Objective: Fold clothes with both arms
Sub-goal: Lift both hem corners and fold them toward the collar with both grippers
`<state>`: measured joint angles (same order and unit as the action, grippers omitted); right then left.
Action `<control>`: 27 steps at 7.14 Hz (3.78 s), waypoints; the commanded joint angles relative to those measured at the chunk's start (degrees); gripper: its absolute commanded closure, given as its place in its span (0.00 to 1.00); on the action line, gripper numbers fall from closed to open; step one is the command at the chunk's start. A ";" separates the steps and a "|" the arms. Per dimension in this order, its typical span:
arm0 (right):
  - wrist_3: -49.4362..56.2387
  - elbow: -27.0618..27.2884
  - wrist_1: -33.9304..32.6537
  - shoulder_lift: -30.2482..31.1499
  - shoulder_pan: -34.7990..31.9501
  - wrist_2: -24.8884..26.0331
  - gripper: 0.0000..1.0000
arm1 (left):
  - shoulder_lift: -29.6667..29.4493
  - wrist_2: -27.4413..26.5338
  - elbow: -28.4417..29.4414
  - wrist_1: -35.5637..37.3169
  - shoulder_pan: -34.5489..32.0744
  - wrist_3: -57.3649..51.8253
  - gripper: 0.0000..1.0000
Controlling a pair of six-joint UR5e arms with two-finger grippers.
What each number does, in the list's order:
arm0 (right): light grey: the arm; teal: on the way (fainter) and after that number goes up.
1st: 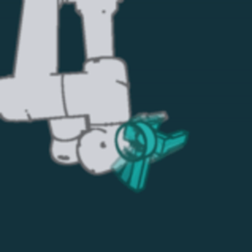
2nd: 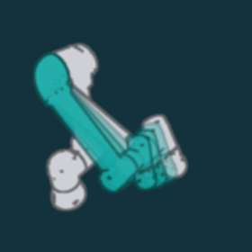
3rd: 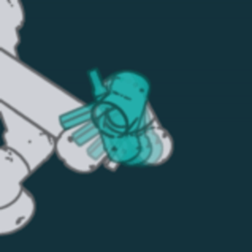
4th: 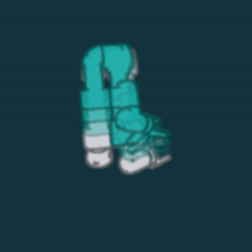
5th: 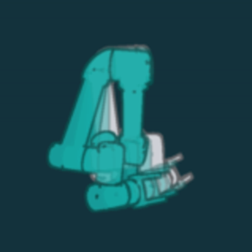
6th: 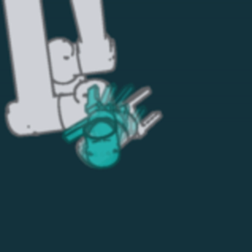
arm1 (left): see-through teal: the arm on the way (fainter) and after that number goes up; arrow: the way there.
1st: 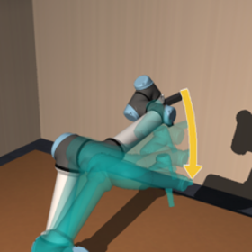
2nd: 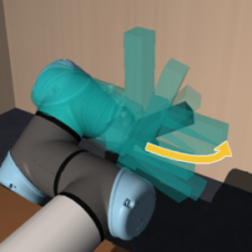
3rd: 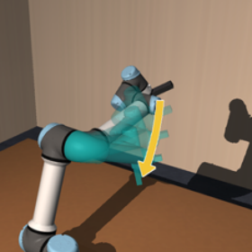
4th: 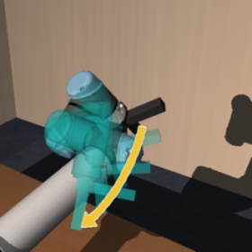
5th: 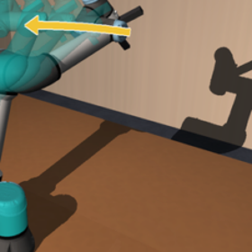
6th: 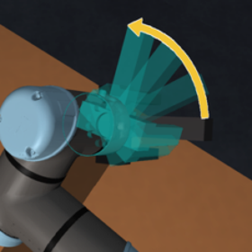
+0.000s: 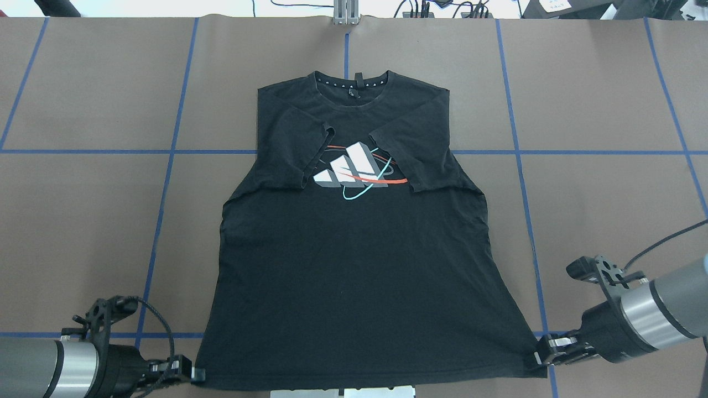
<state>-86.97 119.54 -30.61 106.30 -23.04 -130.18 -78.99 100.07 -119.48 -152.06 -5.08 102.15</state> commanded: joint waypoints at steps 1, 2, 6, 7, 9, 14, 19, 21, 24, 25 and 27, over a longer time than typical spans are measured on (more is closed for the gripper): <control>-3.36 -0.10 7.56 1.98 0.98 -2.52 1.00 | 1.89 2.93 -4.42 0.01 4.19 -0.20 1.00; -3.99 -0.19 8.54 1.90 0.98 -2.53 1.00 | 3.12 3.02 -5.75 0.01 4.55 -0.20 1.00; -4.08 -3.78 10.48 -5.99 -6.63 -2.44 1.00 | 0.95 5.31 -4.01 0.10 -6.04 -0.46 1.00; -4.08 -4.92 10.39 -8.71 -9.36 -2.53 1.00 | -1.93 8.27 -3.92 0.10 -10.69 -1.51 1.00; -4.08 -8.69 10.31 -14.94 -17.17 -2.44 1.00 | -5.11 8.56 -2.17 0.62 -17.03 -1.52 1.00; -3.38 -24.67 10.04 -31.30 -26.43 1.59 1.00 | -23.90 13.75 7.63 18.99 -35.05 -9.16 1.00; -1.53 -38.49 9.95 -40.10 -32.06 4.49 1.00 | -29.98 14.01 20.14 18.47 -41.58 -14.00 1.00; -1.44 -42.18 9.95 -41.61 -31.98 6.69 1.00 | -33.50 13.75 26.37 17.85 -41.41 -14.00 1.00; -1.44 -48.24 9.87 -43.89 -31.80 8.53 1.00 | -34.13 13.40 32.62 17.76 -41.76 -16.28 1.00; -1.44 -50.00 9.87 -43.81 -31.80 9.24 1.00 | -34.13 13.40 34.29 17.07 -41.76 -16.28 1.00; -1.53 -50.90 9.87 -43.90 -31.72 10.12 1.00 | -34.30 13.40 35.37 16.09 -41.67 -16.20 1.00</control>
<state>-88.44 69.28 -20.74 62.49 -54.82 -120.51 -113.16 113.48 -84.74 -135.57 -46.81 85.91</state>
